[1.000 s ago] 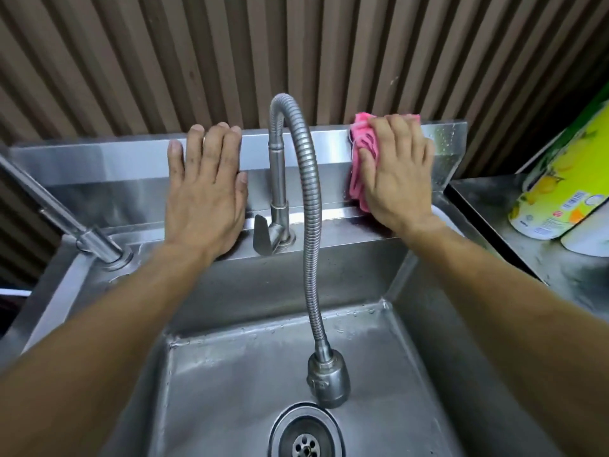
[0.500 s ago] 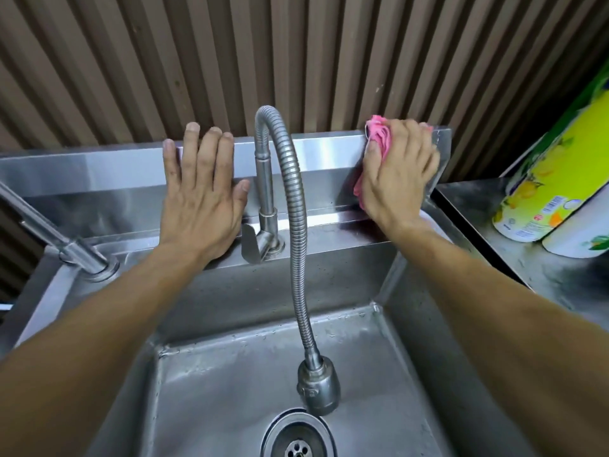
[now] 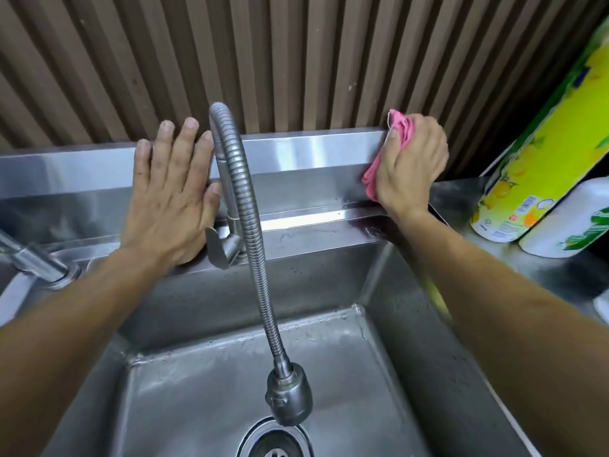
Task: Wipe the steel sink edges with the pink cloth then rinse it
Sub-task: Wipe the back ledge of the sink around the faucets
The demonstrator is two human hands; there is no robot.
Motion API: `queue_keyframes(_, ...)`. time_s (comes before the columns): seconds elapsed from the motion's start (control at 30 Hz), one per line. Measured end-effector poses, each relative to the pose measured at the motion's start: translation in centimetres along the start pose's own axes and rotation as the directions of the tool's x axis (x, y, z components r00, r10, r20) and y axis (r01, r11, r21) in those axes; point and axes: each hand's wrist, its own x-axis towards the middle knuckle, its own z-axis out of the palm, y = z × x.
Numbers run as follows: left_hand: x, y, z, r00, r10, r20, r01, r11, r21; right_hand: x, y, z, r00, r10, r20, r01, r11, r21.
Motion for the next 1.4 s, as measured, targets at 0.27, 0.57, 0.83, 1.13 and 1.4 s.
queue_keyframes(0.27,0.0,0.5,0.0,0.999,-0.032,-0.004,0.032,0.999,-0.026,-5.5,-9.9,2.6,0.987,0.158,0.034,-0.161,0.970,0.182)
queue_keyframes(0.57,-0.2,0.6,-0.5,0.998,-0.049,0.050,0.049,0.999,0.008,-0.7,-3.8,1.6,0.861,0.507,-0.027,-0.479,0.829,0.288)
queue_keyframes(0.83,-0.2,0.3,-0.7,0.998,-0.034,0.050,0.034,0.999,0.001,-10.7,-12.3,5.0,0.927,-0.319,0.199,0.285,0.942,0.180)
queue_keyframes(1.13,-0.3,0.2,-1.1,0.998,-0.038,0.041,0.040,0.998,-0.045,-1.1,1.2,-0.1,0.751,-0.578,0.319,0.613,0.790,-0.015)
queue_keyframes(1.4,-0.4,0.0,-1.5,0.998,-0.022,0.055,0.024,0.999,-0.027,-1.7,-2.5,1.2,0.996,-0.034,-0.077,0.039,0.997,0.065)
